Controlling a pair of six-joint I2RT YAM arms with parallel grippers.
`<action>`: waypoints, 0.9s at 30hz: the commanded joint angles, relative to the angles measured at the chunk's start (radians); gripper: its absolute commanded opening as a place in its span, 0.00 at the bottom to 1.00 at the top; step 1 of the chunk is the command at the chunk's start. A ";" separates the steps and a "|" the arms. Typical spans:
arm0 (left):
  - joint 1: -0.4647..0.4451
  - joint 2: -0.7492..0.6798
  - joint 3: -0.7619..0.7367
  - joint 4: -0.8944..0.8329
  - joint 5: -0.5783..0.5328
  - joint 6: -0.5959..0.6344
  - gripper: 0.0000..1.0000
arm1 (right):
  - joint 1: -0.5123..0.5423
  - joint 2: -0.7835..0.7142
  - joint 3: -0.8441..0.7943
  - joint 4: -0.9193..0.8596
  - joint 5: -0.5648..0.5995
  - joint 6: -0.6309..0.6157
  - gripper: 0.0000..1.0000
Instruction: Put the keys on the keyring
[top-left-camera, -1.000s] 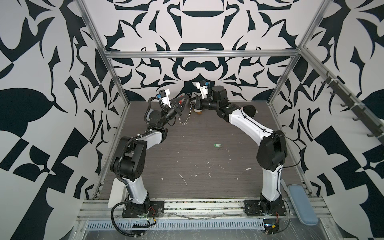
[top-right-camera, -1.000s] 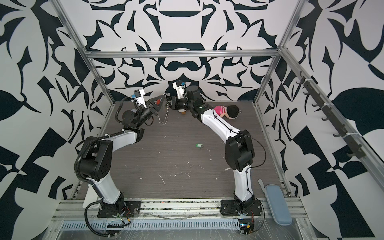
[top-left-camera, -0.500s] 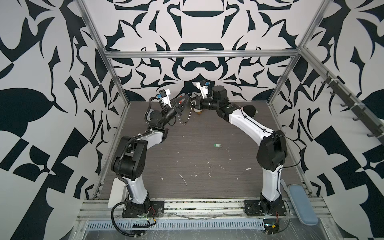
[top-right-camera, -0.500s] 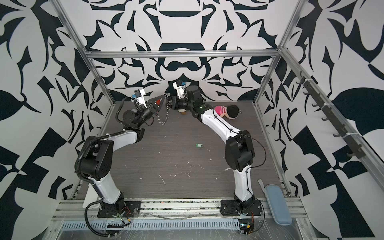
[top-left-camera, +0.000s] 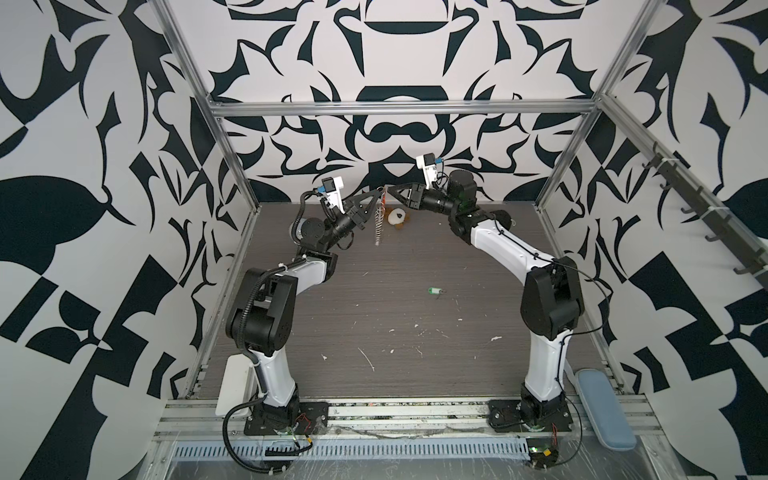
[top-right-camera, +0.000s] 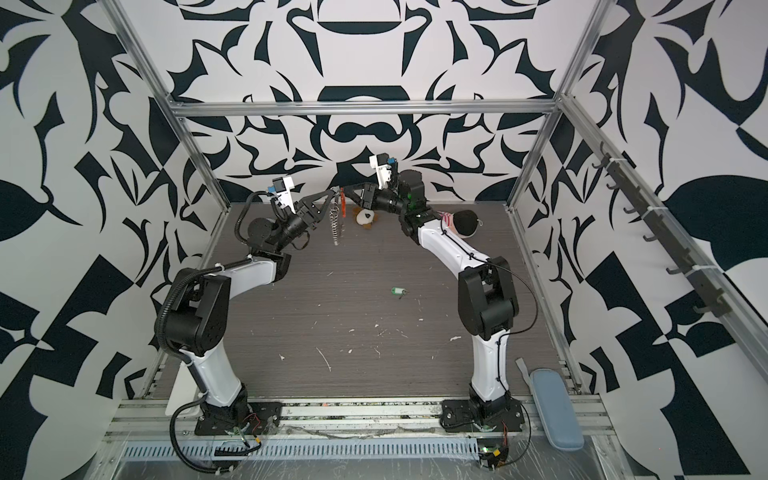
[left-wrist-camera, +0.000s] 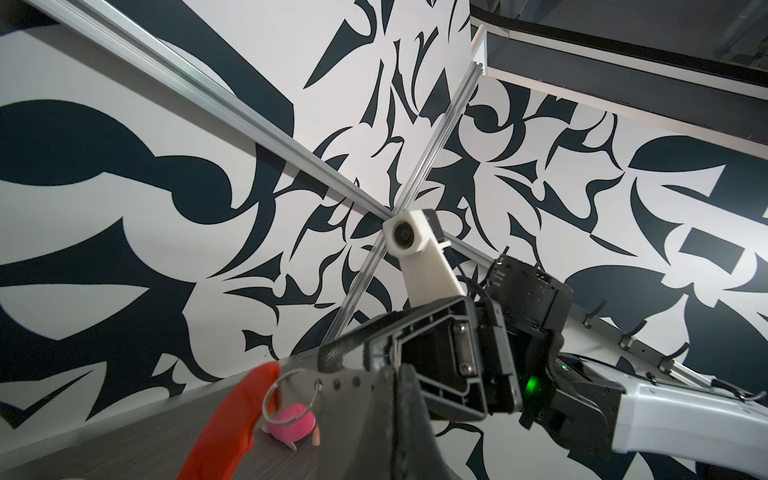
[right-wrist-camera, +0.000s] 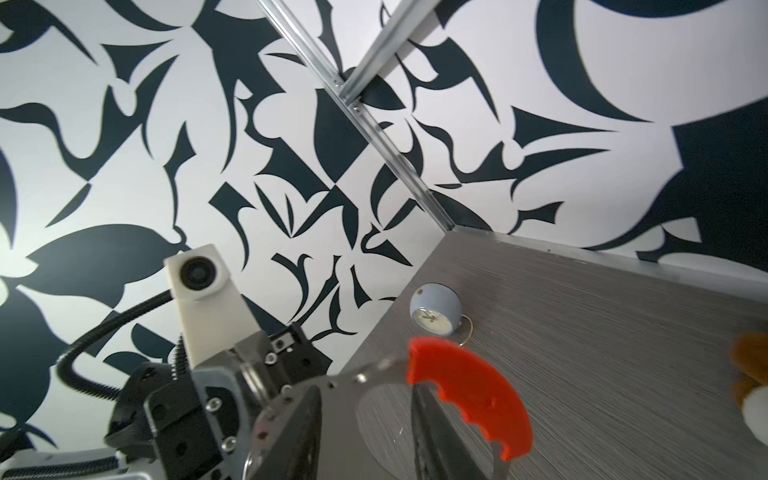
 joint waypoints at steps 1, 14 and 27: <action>0.005 0.006 0.041 0.063 0.011 -0.025 0.00 | 0.007 -0.068 -0.011 0.182 -0.057 0.057 0.40; 0.018 0.001 0.045 0.063 0.007 -0.051 0.00 | 0.010 -0.040 -0.029 0.298 -0.091 0.135 0.41; 0.019 0.000 0.053 0.063 -0.005 -0.062 0.00 | 0.040 -0.010 0.018 0.226 -0.095 0.096 0.31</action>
